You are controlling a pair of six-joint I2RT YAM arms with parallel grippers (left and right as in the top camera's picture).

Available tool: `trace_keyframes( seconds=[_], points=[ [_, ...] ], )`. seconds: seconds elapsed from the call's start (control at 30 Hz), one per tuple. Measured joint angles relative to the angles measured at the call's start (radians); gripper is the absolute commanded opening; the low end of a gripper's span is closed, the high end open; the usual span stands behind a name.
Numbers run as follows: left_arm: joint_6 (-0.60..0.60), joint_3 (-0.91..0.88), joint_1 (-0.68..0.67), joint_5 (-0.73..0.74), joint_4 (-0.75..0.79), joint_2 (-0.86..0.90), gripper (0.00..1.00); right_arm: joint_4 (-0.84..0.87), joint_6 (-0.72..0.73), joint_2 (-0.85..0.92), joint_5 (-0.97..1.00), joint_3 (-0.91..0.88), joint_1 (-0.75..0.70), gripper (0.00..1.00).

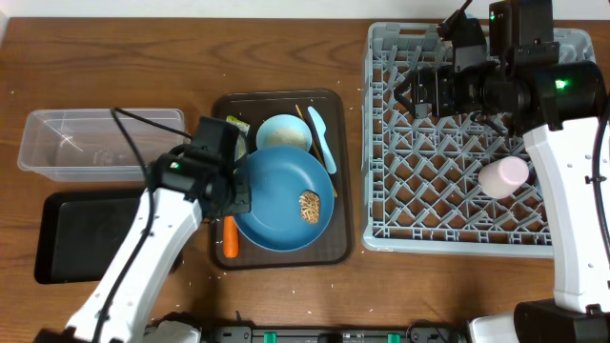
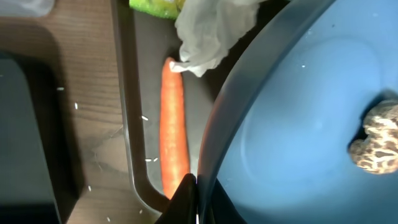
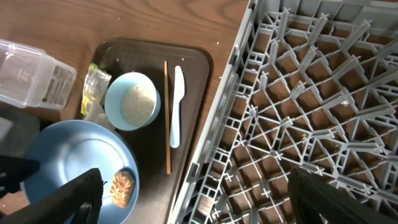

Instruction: Sort waste into correct bins and load items into the dishwasher rack

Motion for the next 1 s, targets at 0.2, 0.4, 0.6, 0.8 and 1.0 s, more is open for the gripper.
trace_keyframes(
  seconds=[0.2, 0.4, 0.6, 0.8, 1.0],
  points=[
    [0.001, -0.021, 0.0, -0.036, 0.019, 0.123, 0.06, 0.0, 0.0, 0.0, 0.0, 0.0, 0.0, 0.88],
    [0.008, -0.021, 0.0, -0.045, 0.0, 0.191, 0.52, 0.0, 0.0, 0.0, 0.0, 0.0, 0.0, 0.91],
    [0.004, 0.066, 0.0, -0.07, -0.159, 0.191, 0.62, 0.0, 0.0, 0.0, 0.001, 0.0, 0.0, 0.93],
    [0.003, 0.221, -0.026, 0.04, -0.145, 0.183, 0.56, 0.0, 0.0, 0.0, 0.005, 0.0, 0.0, 0.94],
    [0.004, 0.204, -0.194, 0.121, -0.031, 0.192, 0.55, 0.0, 0.0, 0.0, 0.006, 0.0, 0.0, 0.95]
  ],
)
